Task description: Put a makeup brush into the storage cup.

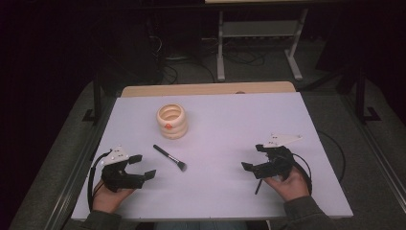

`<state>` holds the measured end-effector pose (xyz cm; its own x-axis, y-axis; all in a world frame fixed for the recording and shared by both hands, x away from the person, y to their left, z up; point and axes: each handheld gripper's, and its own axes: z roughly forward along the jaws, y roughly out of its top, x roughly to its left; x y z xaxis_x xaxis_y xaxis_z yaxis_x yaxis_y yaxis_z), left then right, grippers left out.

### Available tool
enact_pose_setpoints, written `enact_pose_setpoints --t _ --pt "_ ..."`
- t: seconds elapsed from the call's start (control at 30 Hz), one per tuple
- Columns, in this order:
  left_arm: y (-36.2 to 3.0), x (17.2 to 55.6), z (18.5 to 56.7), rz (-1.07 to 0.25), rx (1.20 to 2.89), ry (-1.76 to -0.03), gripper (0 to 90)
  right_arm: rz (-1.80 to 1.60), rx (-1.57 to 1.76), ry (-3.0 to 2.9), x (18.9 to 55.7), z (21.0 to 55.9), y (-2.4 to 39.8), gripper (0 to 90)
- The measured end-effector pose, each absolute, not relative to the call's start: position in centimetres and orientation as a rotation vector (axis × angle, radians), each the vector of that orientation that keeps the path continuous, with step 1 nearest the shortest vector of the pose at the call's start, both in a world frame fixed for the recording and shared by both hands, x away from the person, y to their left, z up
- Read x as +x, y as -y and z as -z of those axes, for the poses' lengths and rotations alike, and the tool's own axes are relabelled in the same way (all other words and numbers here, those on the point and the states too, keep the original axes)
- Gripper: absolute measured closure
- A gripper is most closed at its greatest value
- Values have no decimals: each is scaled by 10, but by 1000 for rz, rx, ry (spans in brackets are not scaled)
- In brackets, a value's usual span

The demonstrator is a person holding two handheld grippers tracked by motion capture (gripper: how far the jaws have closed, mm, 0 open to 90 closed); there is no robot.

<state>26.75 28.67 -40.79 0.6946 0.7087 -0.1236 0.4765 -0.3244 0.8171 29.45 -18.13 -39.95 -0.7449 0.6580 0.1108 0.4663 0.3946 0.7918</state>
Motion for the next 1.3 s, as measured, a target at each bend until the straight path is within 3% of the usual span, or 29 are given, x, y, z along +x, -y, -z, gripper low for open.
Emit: enact_pose_setpoints --t 1.3 --pt "-281 265 401 -306 1971 -881 171 -1226 875 -2576 326 368 108 145"
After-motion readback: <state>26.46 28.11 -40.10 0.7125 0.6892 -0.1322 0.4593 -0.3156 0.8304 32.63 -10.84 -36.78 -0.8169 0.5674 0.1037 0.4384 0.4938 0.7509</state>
